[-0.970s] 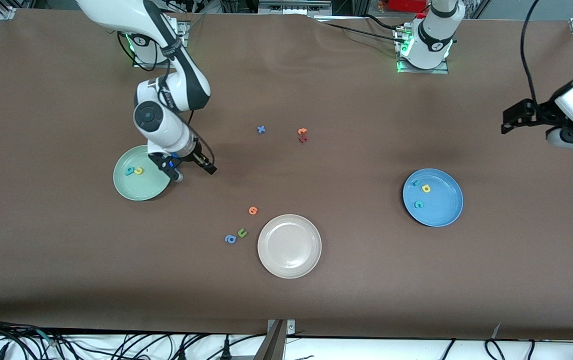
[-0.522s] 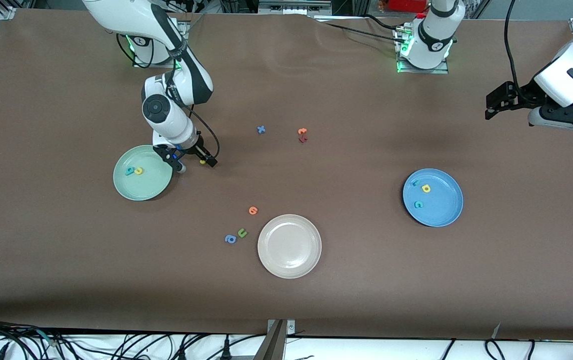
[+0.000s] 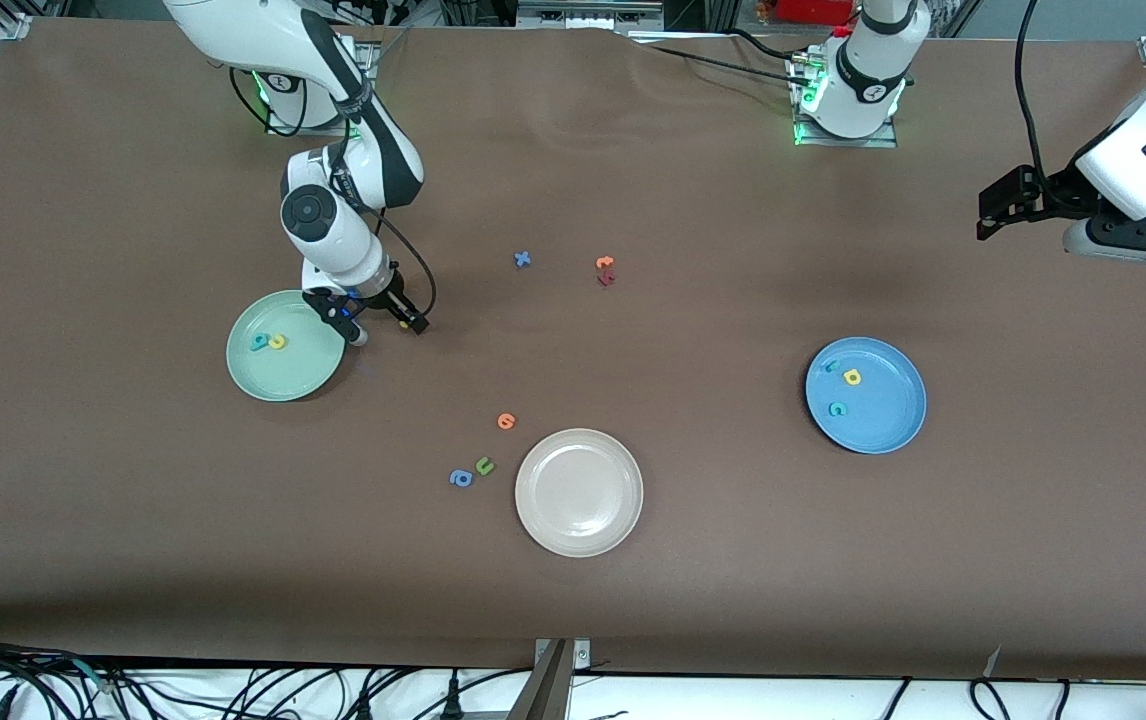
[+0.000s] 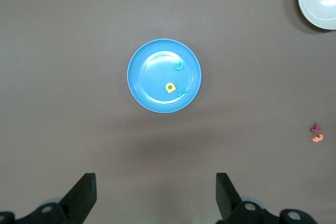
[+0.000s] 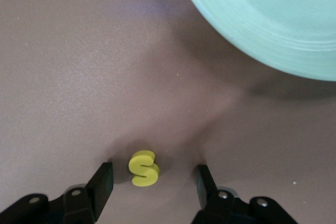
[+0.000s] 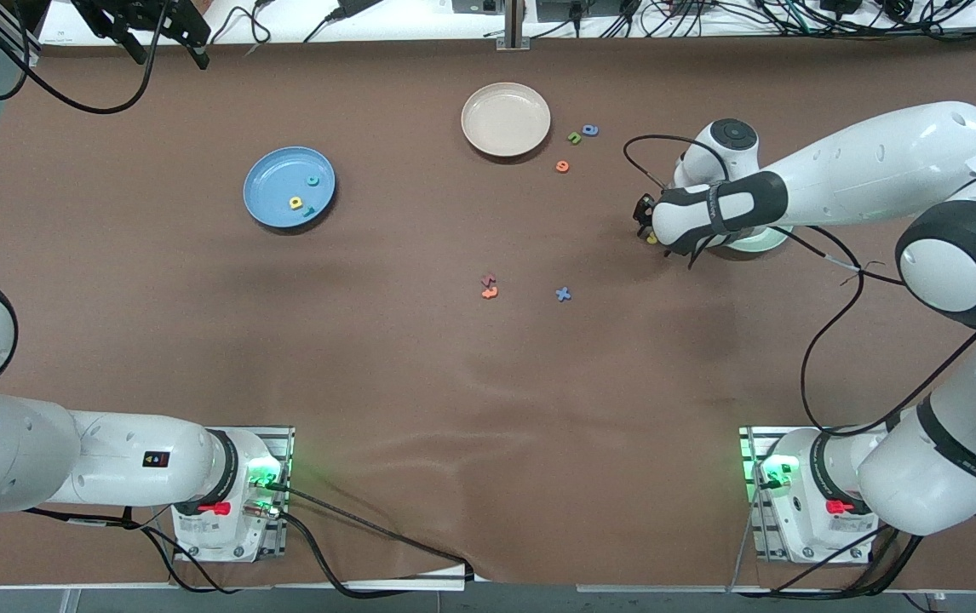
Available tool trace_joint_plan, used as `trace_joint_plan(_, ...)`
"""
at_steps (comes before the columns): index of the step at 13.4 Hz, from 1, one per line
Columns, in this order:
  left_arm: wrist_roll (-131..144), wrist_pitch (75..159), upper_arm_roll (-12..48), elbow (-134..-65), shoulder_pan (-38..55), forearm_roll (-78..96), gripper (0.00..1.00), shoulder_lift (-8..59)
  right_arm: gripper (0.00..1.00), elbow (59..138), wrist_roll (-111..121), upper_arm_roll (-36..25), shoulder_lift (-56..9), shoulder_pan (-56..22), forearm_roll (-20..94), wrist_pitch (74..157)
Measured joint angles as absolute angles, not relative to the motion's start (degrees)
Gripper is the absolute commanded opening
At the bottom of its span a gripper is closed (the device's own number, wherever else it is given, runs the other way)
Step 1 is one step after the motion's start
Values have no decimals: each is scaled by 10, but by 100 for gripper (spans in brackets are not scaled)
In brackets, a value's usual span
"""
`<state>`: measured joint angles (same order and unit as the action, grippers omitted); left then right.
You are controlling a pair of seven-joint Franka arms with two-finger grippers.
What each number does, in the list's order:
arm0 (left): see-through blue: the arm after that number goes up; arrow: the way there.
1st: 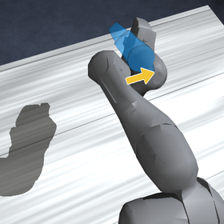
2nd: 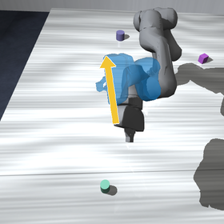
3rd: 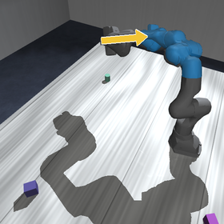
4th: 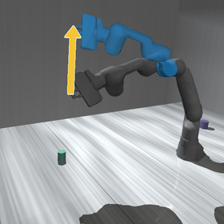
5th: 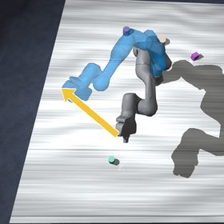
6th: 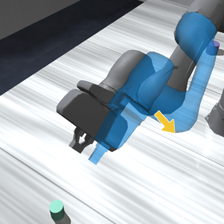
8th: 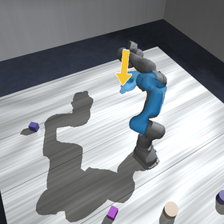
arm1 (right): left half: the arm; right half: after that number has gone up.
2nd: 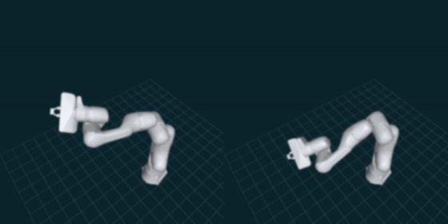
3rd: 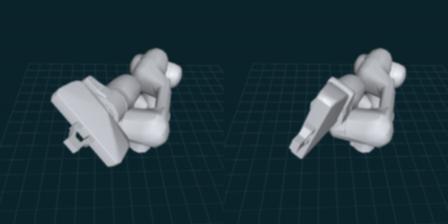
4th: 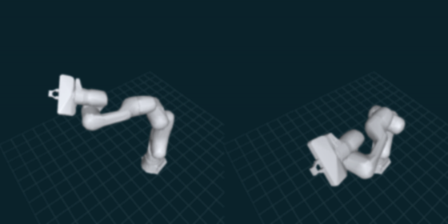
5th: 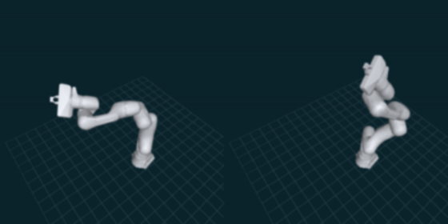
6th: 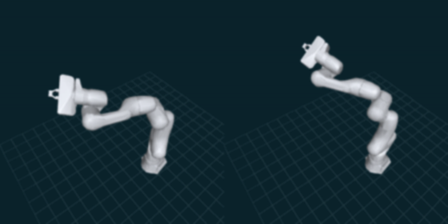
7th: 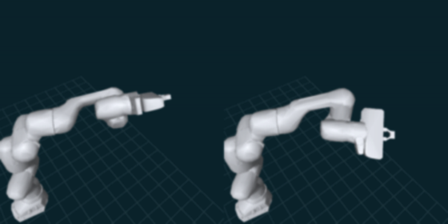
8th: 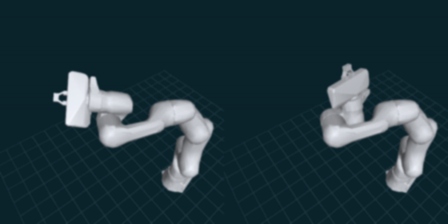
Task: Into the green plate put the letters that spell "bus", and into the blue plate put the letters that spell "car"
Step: 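Grasp the yellow s with the right gripper and lift it over the green plate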
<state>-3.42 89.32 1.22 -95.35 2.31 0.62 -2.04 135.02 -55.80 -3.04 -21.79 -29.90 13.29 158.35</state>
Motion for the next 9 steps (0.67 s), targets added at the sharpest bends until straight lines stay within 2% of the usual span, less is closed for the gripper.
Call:
trace_joint_plan(1, -34, 893, 12, -953, 23, 6, 100, -20, 63, 1351, -557, -31, -218, -299, 133, 1586)
trace_joint_plan(8, -34, 891, 12, -952, 23, 6, 100, -19, 6, 1353, -553, -31, -219, -297, 133, 1608)
trace_joint_plan(9, -34, 890, 12, -952, 23, 6, 100, -19, 3, 1354, -553, -31, -217, -297, 133, 1607)
